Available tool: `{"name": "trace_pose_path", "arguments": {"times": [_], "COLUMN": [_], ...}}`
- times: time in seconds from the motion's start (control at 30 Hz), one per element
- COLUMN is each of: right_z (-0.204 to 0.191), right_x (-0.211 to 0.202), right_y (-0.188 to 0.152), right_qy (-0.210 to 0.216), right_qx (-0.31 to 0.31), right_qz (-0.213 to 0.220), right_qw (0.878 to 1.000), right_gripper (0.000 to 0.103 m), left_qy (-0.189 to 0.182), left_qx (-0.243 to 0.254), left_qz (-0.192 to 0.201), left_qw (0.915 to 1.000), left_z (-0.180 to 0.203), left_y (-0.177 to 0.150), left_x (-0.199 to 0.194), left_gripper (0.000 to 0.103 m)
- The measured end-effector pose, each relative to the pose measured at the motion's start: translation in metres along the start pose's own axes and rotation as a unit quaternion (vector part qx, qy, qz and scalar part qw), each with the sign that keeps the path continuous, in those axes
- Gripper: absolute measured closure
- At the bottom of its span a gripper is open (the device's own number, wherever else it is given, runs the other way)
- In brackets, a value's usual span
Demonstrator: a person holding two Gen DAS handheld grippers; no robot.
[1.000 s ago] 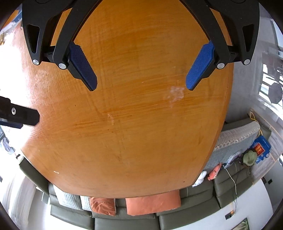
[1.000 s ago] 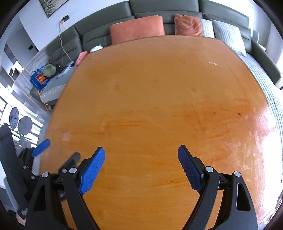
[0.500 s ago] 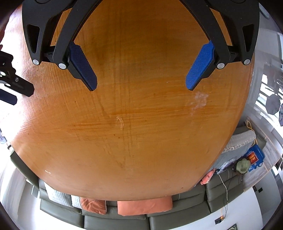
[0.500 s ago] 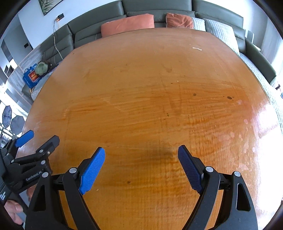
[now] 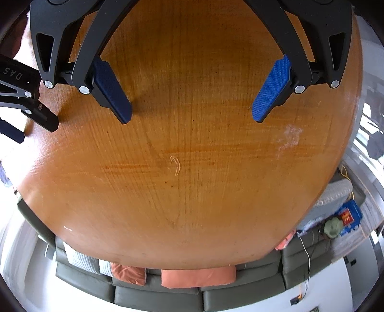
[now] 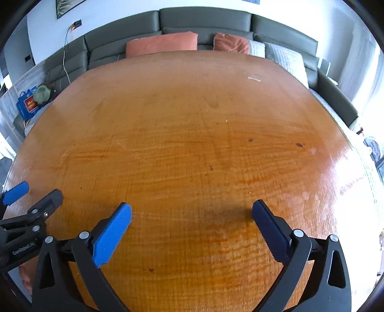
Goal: Collect trash
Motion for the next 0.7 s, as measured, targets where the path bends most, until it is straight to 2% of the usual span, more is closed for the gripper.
{"name": "trace_pose_path", "arguments": {"times": [0.7], "right_z": [0.0020], "right_x": [-0.0010], "right_y": [-0.0037], "right_qy": [0.000], "right_qx": [0.000], "right_qz": [0.003], "right_qw": [1.000], "right_gripper": [0.003], "left_qy": [-0.005], "left_qx": [-0.009], "left_qz": [-0.004], "left_qw": [0.9999], "left_z": [-0.0017], "left_y": [-0.0022], "left_x": [0.0014], "left_gripper": [0.006]}}
Point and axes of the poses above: each gripper's, at about its wrist camera, not at the fingertips, and x roughly the way its jaws point, z to its right, y to its top, the point moved 9 cm from there along x, roughly the way its jaws point, and after that the axes turned 4 degrees about y, right-handed, at the moved point
